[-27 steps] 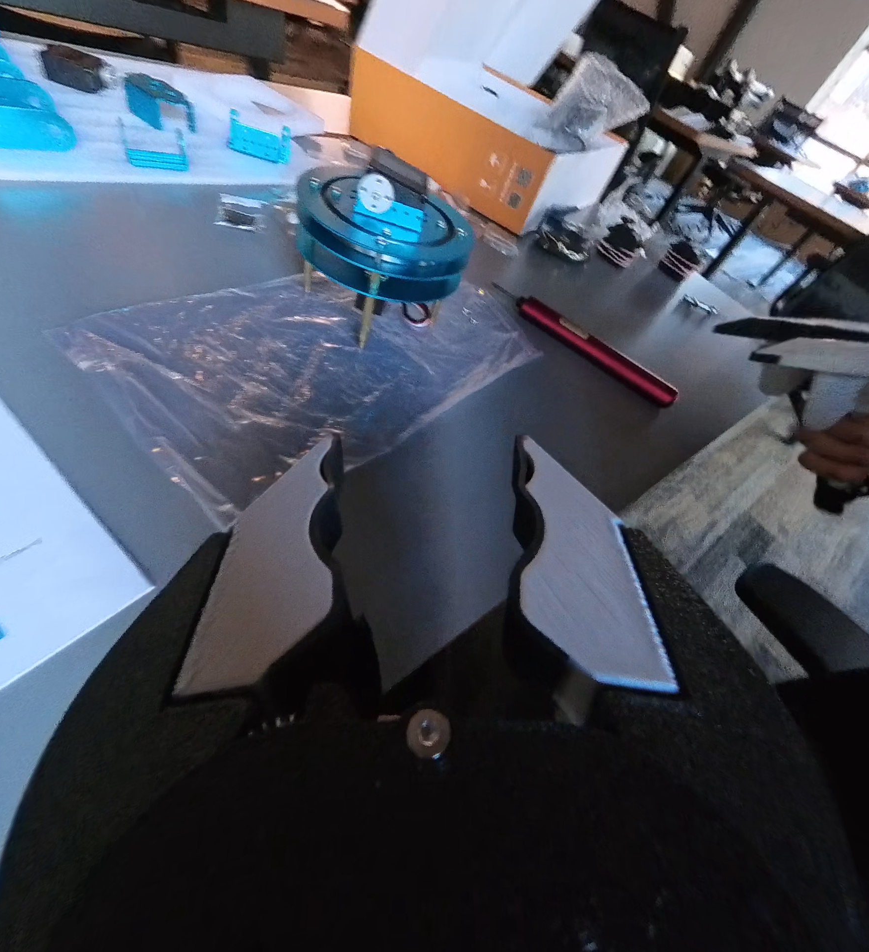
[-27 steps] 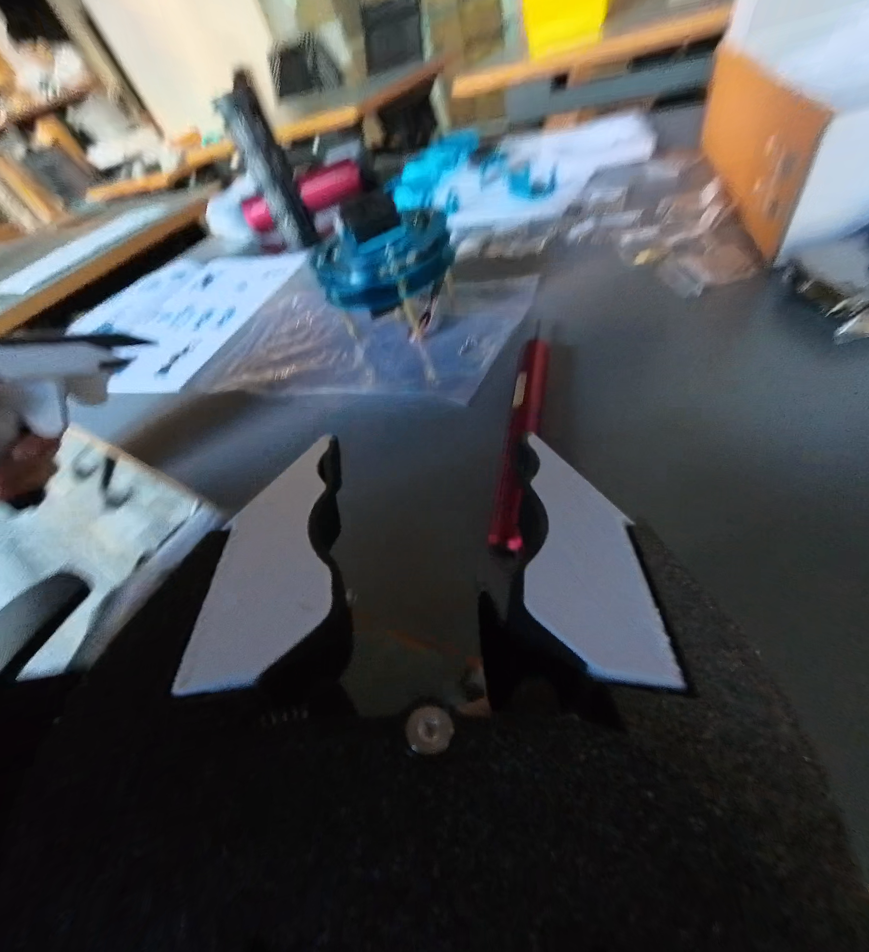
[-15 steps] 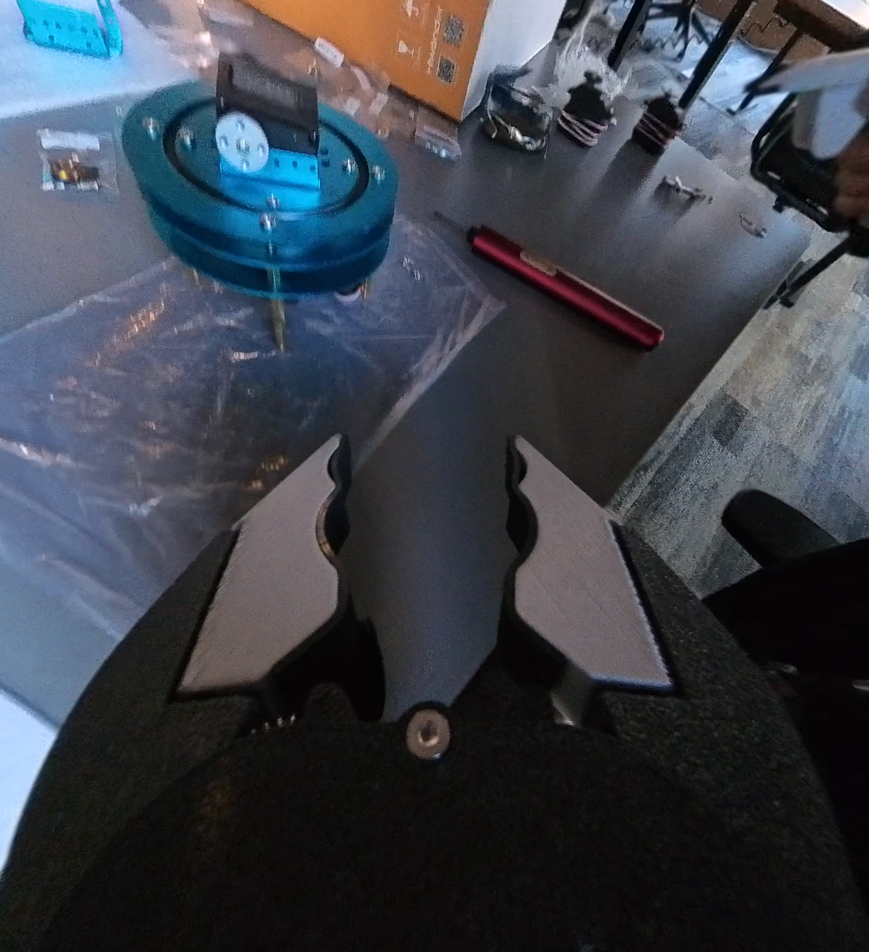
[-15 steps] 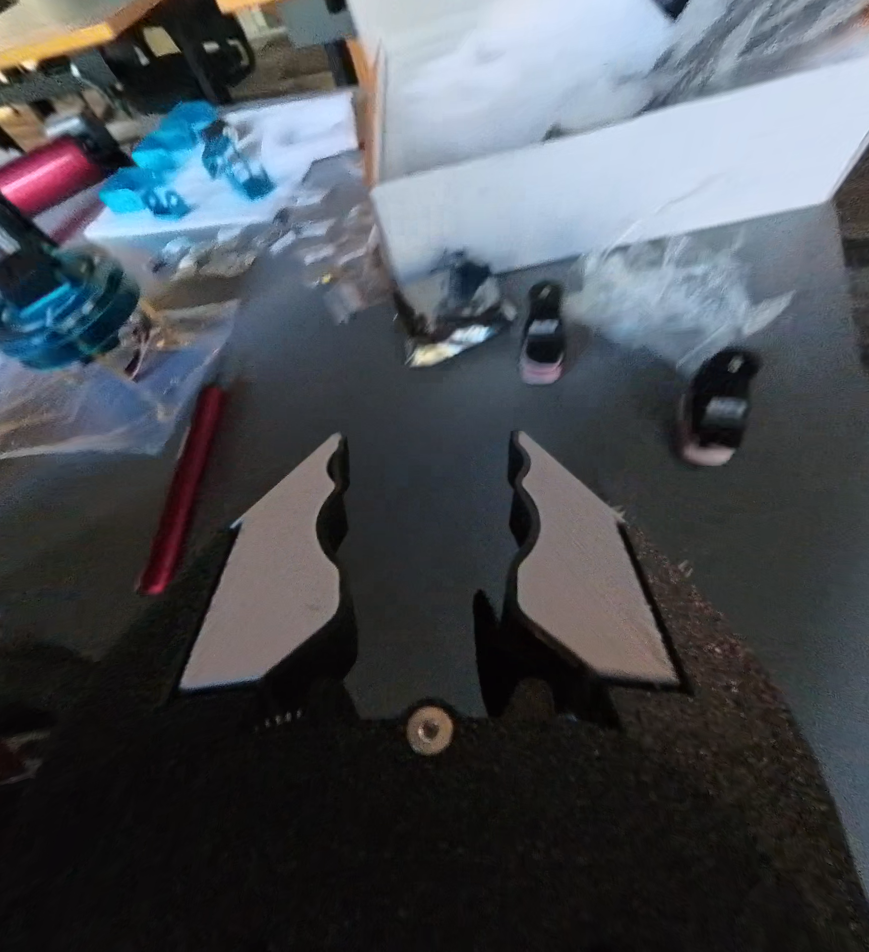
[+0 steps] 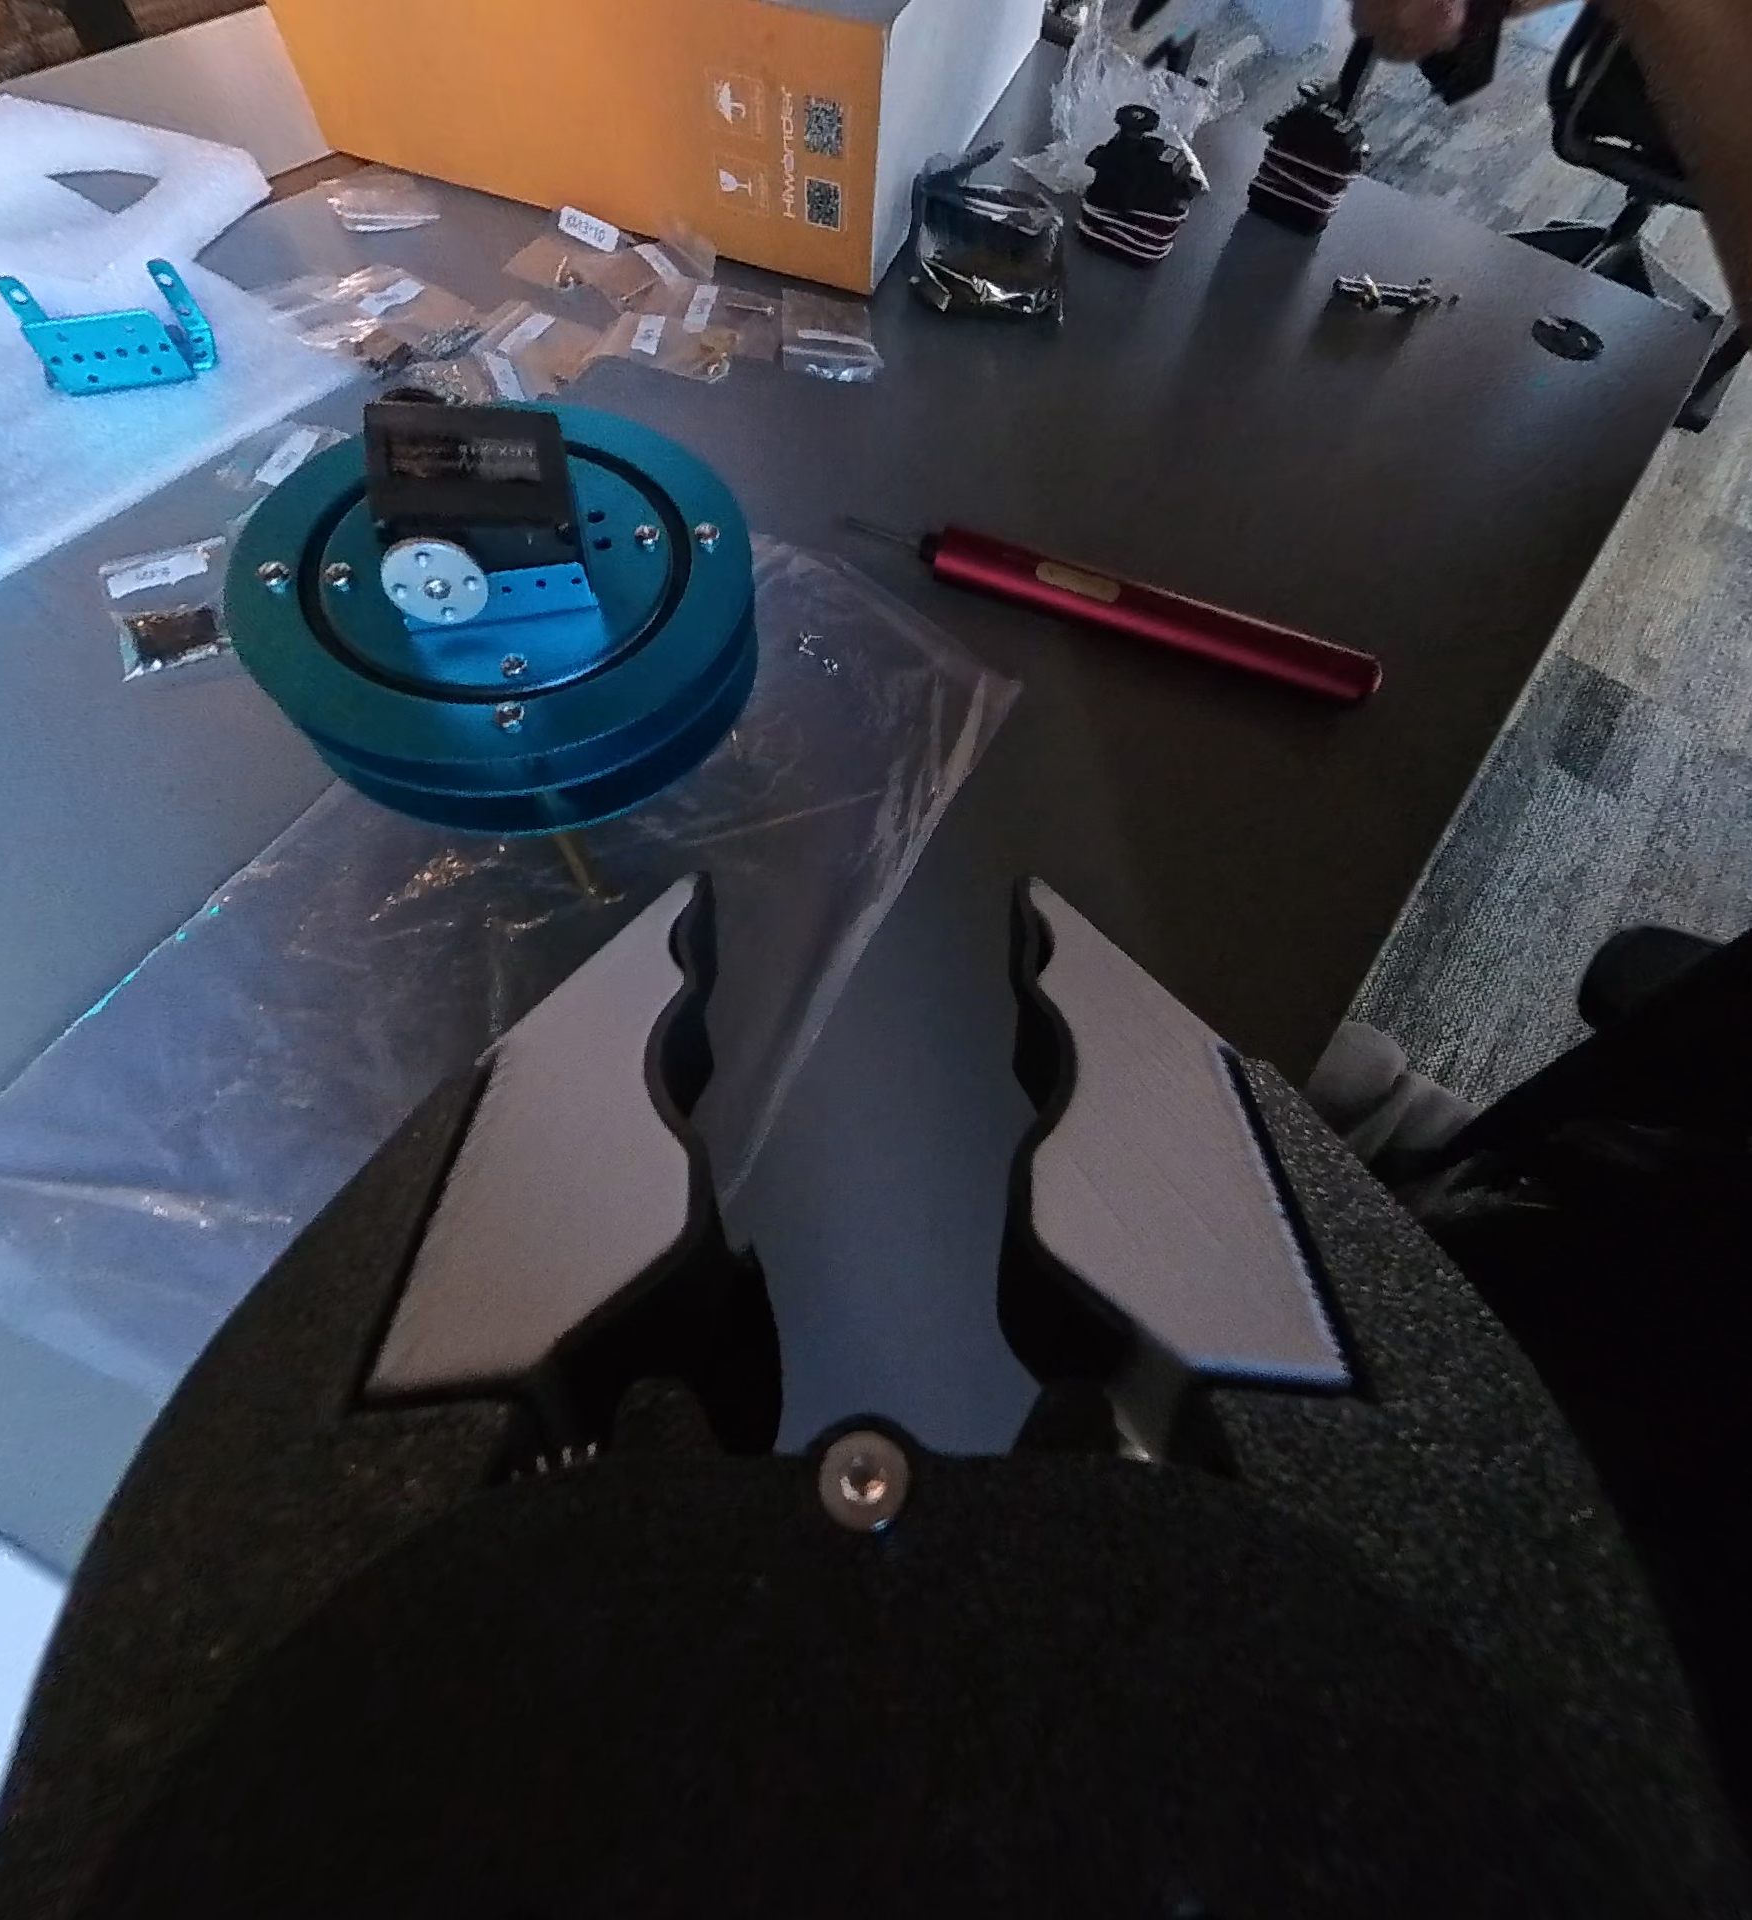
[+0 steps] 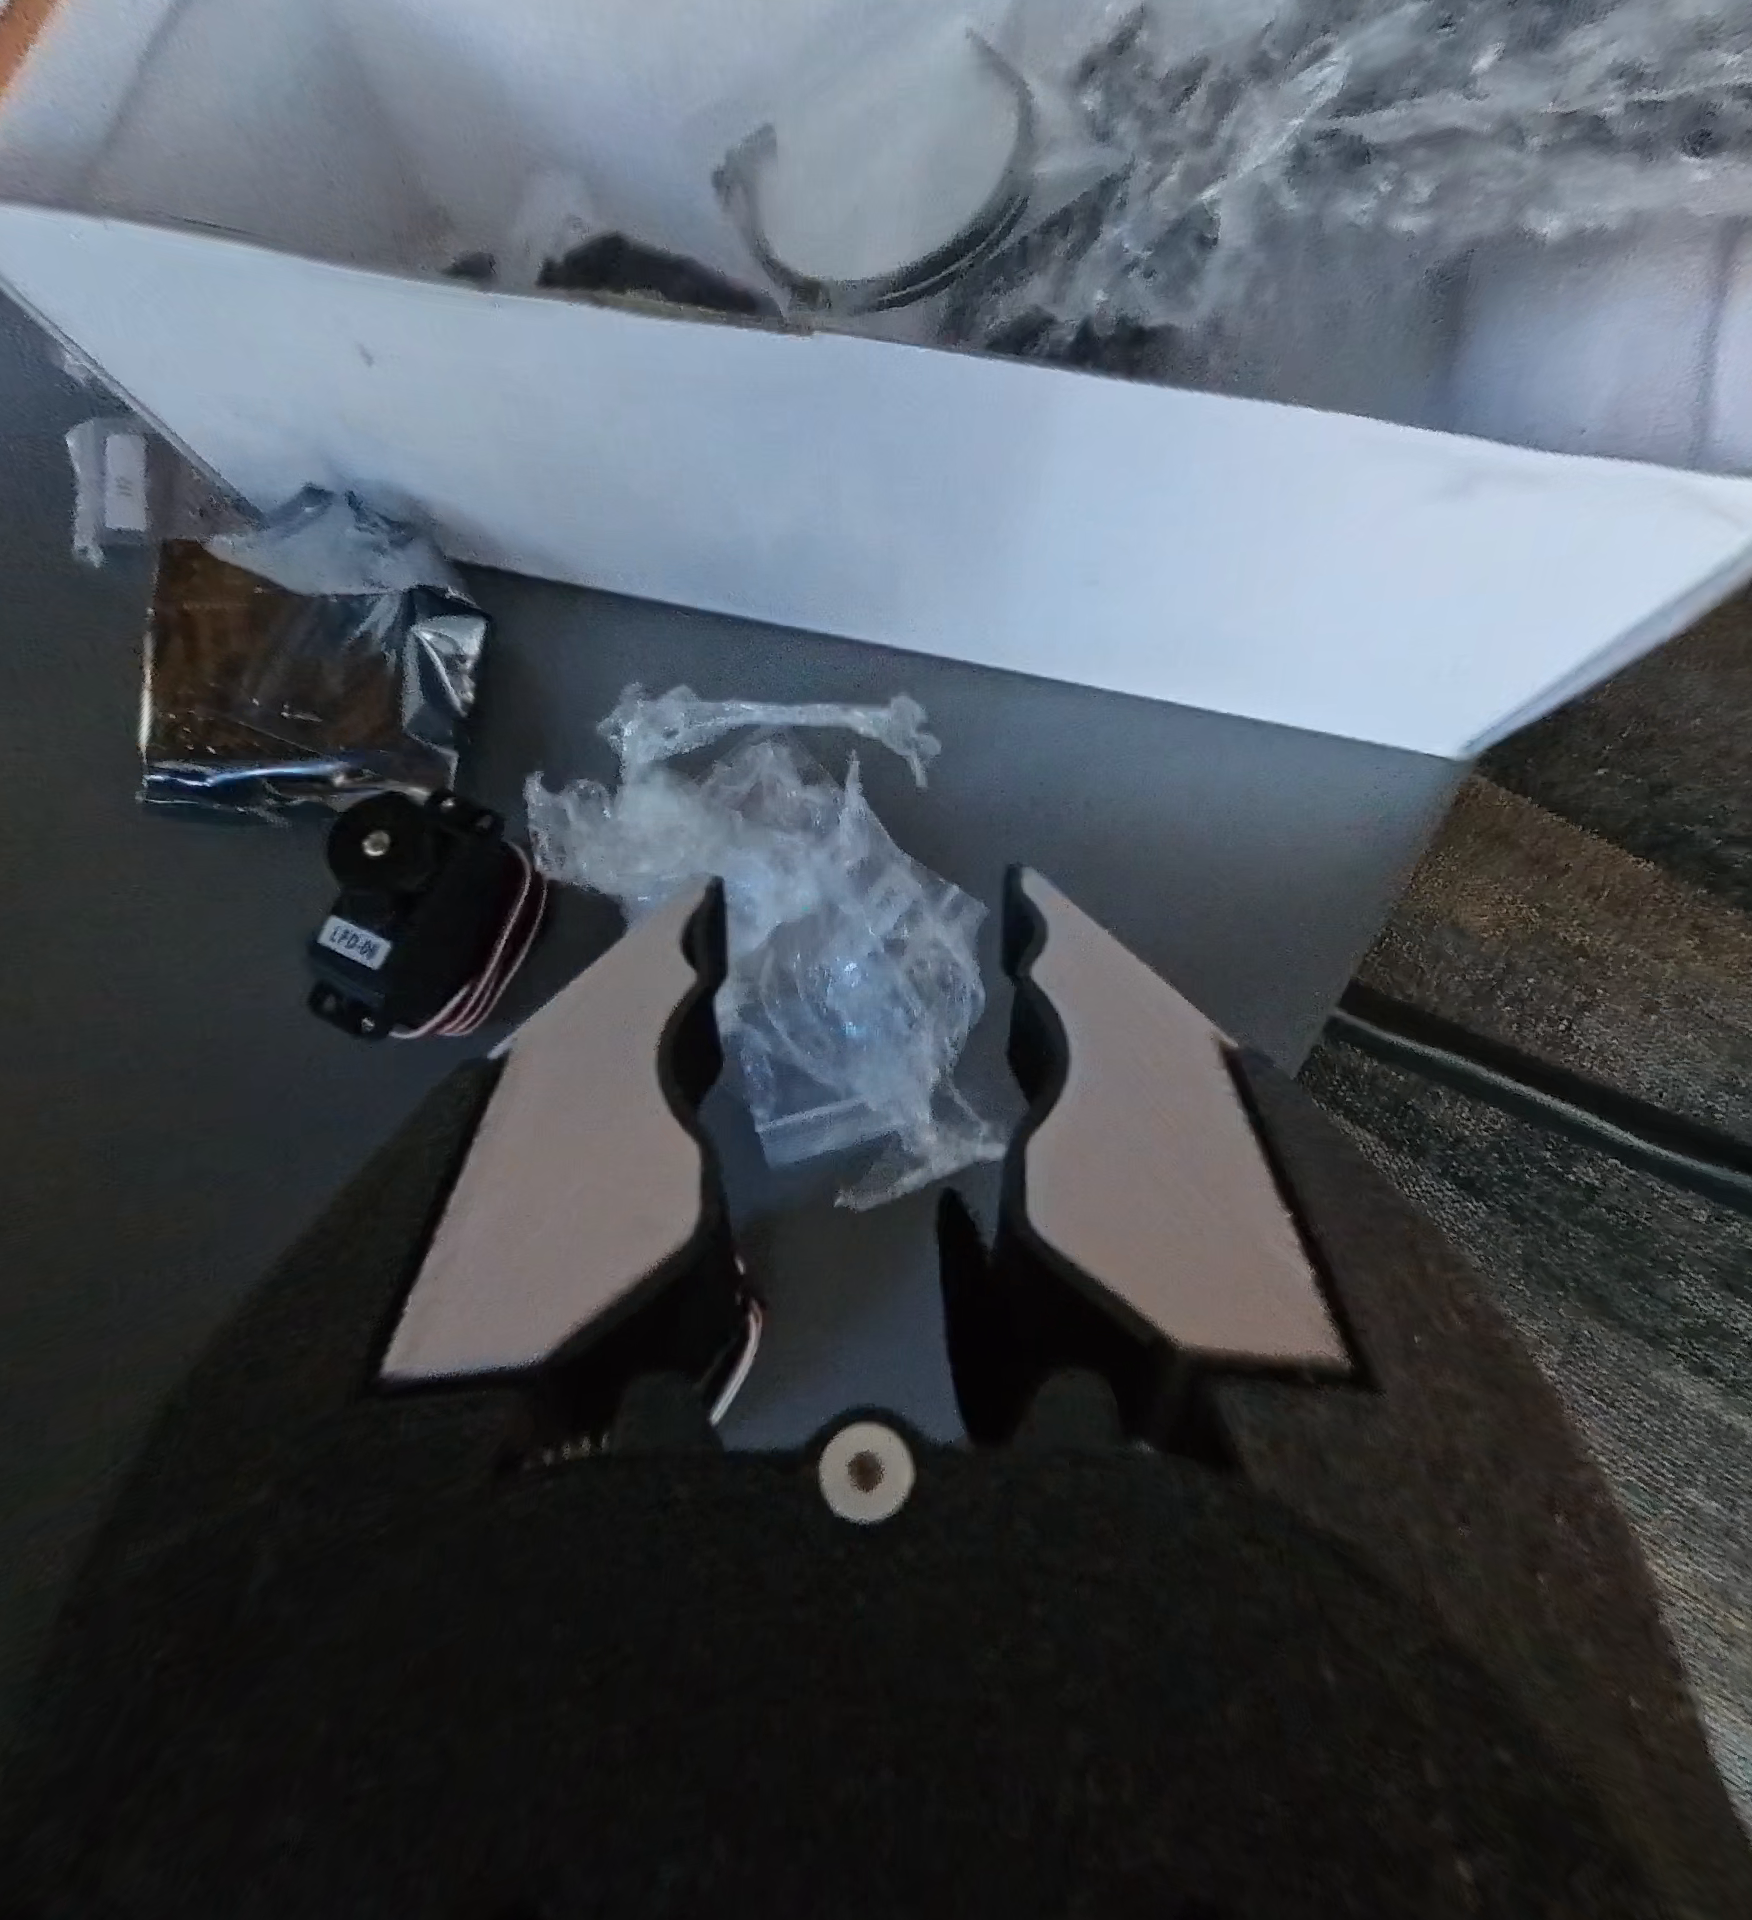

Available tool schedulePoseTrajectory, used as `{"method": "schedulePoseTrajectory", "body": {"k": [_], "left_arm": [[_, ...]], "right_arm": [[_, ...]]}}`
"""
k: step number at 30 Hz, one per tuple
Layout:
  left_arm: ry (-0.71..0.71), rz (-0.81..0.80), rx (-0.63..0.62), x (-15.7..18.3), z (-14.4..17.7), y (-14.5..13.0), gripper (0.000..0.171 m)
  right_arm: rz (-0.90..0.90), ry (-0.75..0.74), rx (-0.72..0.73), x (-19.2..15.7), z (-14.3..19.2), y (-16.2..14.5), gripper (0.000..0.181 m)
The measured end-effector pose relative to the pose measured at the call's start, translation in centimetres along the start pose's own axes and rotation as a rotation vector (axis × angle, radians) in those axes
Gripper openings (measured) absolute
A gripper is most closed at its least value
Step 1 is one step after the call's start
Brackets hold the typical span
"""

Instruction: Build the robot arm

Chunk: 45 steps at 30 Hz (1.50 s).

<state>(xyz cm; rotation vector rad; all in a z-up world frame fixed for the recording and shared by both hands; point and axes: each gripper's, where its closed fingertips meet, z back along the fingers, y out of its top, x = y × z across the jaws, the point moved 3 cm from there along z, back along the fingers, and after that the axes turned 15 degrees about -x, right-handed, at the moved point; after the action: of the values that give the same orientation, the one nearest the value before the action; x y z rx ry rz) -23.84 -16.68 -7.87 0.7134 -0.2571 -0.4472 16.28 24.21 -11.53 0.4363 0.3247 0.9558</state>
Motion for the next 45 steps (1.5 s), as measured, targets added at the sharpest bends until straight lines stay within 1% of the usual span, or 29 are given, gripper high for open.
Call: {"method": "schedulePoseTrajectory", "body": {"k": [1, 2, 4, 5, 7, 9, 11, 13, 14, 15, 16, 19, 21, 22, 23, 24, 25, 26, 28, 31, 32, 33, 34, 37, 39, 40, 41, 43, 45], "left_arm": [[-0.005, -0.003, 0.0, 0.0, -0.2, 0.2, 0.056], [-0.012, -0.006, -0.002, 0.0, -0.3, 0.4, 0.056], [-0.016, -0.014, -0.005, -0.1, -0.5, 0.5, 0.056], [-0.016, -0.019, -0.004, -0.2, -0.5, 0.5, 0.056], [-0.011, -0.021, -0.005, -0.5, -0.4, 0.5, 0.055], [-0.007, -0.013, -0.007, -1.0, -0.5, 0.4, 0.055], [-0.002, 0.0, -0.005, -1.5, -0.5, 0.4, 0.055], [-0.002, 0.011, -0.001, -1.7, -0.6, 0.4, 0.054], [-0.002, 0.014, -0.002, -1.8, -0.6, 0.3, 0.054], [0.001, 0.016, -0.002, -1.8, -0.6, 0.3, 0.054], [0.002, 0.017, -0.004, -1.8, -0.7, 0.2, 0.053], [0.006, 0.01, -0.013, -1.6, -0.7, -0.2, 0.053], [0.014, 0.006, -0.019, -1.4, -0.7, -0.4, 0.053], [0.017, 0.004, -0.023, -1.4, -0.7, -0.5, 0.053], [0.02, 0.003, -0.027, -1.4, -0.7, -0.7, 0.054], [0.023, 0.003, -0.031, -1.4, -0.7, -0.8, 0.054], [0.025, 0.004, -0.033, -1.4, -0.7, -0.9, 0.054], [0.021, 0.007, -0.033, -1.4, -0.8, -1.0, 0.054], [0.011, 0.016, -0.035, -1.5, -0.9, -1.2, 0.054], [0.007, 0.016, -0.046, -1.7, -1.2, -1.5, 0.053], [0.004, 0.012, -0.048, -1.6, -1.3, -1.5, 0.053], [0.001, 0.008, -0.05, -1.6, -1.4, -1.5, 0.054], [-0.002, 0.004, -0.051, -1.5, -1.5, -1.4, 0.053], [-0.014, -0.015, -0.047, -1.0, -1.7, -0.9, 0.053], [-0.018, -0.027, -0.04, -0.7, -1.8, -0.6, 0.053], [-0.022, -0.029, -0.035, -0.5, -1.8, -0.5, 0.053], [-0.027, -0.028, -0.029, -0.3, -1.8, -0.4, 0.053], [-0.036, -0.026, -0.024, 0.0, -1.8, -0.4, 0.053], [-0.028, -0.028, -0.026, 0.1, -1.6, -0.7, 0.053]], "right_arm": [[0.017, 0.009, -0.041, -0.1, -0.5, 0.1, 0.048], [0.034, 0.01, -0.081, -0.1, -1.0, 0.1, 0.038], [0.068, -0.03, -0.137, 0.5, -1.2, -0.1, 0.005], [0.078, -0.034, -0.131, 0.5, -0.9, 0.2, 0.0], [0.053, -0.055, -0.067, 1.0, 0.9, 1.2, 0.0], [0.043, -0.036, 0.046, 0.8, 3.5, 2.7, 0.0], [0.021, -0.087, 0.125, 1.6, 5.6, 3.9, 0.0], [-0.006, -0.153, 0.15, 2.9, 6.2, 4.5, 0.0], [-0.018, -0.15, 0.142, 3.4, 5.6, 4.6, 0.0], [-0.021, -0.105, 0.127, 3.4, 4.5, 4.7, 0.0], [-0.036, -0.048, 0.096, 3.5, 3.0, 4.7, 0.0], [-0.083, 0.029, -0.011, 4.2, -1.3, 4.0, 0.0], [-0.12, 0.077, -0.038, 4.4, -2.9, 3.8, 0.0], [-0.134, 0.057, -0.042, 4.8, -3.2, 3.8, 0.002], [-0.139, 0.042, -0.037, 4.9, -3.1, 3.8, 0.013], [-0.131, 0.043, -0.02, 4.7, -2.6, 3.9, 0.032], [-0.125, 0.03, 0.016, 4.5, -1.6, 4.2, 0.045], [-0.111, 0.01, 0.061, 4.2, -0.3, 4.4, 0.051], [-0.088, -0.042, 0.13, 3.7, 2.5, 4.2, 0.06], [-0.093, -0.004, 0.137, 2.6, 4.8, 1.8, 0.06], [-0.1, 0.039, 0.105, 2.1, 4.6, 0.7, 0.058], [-0.092, 0.102, 0.031, 1.3, 3.9, -0.7, 0.055], [-0.079, 0.094, -0.058, 1.0, 2.9, -1.8, 0.06], [0.03, -0.078, -0.299, 0.4, 0.5, -3.4, 0.054], [0.086, -0.119, -0.419, -0.4, -0.5, -3.5, 0.05], [0.095, -0.119, -0.441, -0.6, -0.6, -3.1, 0.052], [0.095, -0.101, -0.452, -0.8, -0.8, -2.7, 0.049], [0.069, -0.076, -0.472, -0.3, -1.2, -2.1, 0.05], [0.051, -0.05, -0.46, 0.4, -1.5, -1.6, 0.043]]}}
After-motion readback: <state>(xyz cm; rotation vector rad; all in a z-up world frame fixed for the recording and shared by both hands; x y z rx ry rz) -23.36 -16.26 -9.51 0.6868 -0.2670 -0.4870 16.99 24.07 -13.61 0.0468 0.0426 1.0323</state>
